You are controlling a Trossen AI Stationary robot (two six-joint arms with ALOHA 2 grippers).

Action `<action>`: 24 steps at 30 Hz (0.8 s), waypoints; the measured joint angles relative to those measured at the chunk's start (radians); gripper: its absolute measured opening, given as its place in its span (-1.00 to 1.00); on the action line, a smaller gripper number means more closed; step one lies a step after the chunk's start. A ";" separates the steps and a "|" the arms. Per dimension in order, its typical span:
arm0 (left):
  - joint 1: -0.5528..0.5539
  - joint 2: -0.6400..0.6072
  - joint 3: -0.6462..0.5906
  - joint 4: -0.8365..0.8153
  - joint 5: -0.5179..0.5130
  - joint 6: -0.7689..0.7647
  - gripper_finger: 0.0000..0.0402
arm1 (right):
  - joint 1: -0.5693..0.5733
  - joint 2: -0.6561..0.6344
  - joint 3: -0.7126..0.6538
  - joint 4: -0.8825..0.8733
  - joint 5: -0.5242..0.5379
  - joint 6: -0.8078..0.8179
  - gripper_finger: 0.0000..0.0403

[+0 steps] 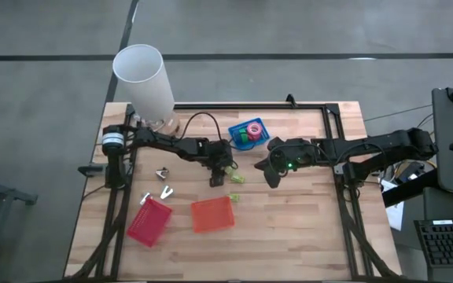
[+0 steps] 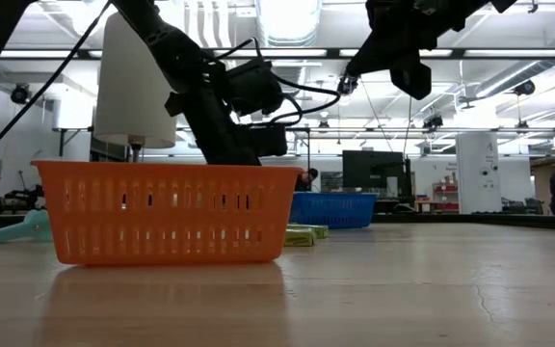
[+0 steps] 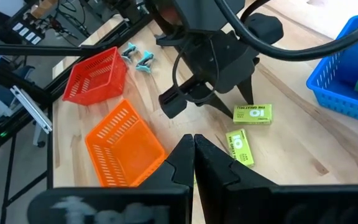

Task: Pick and place Stapler, Stapler remover, tape
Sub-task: Put the top green box of staples into the orange bin

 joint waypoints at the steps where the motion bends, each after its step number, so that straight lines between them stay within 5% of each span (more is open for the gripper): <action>1: 0.001 0.000 0.000 -0.002 0.000 -0.009 -0.24 | 0.000 0.000 0.000 0.000 0.000 0.000 -0.96; 9: 0.008 -0.018 -0.001 -0.038 0.059 -0.205 -0.28 | 0.000 0.000 0.000 0.000 0.000 0.000 -0.96; 24: 0.016 -0.072 0.018 0.073 -0.032 -0.438 0.49 | -0.001 -0.001 -0.002 -0.002 0.027 -0.003 -0.96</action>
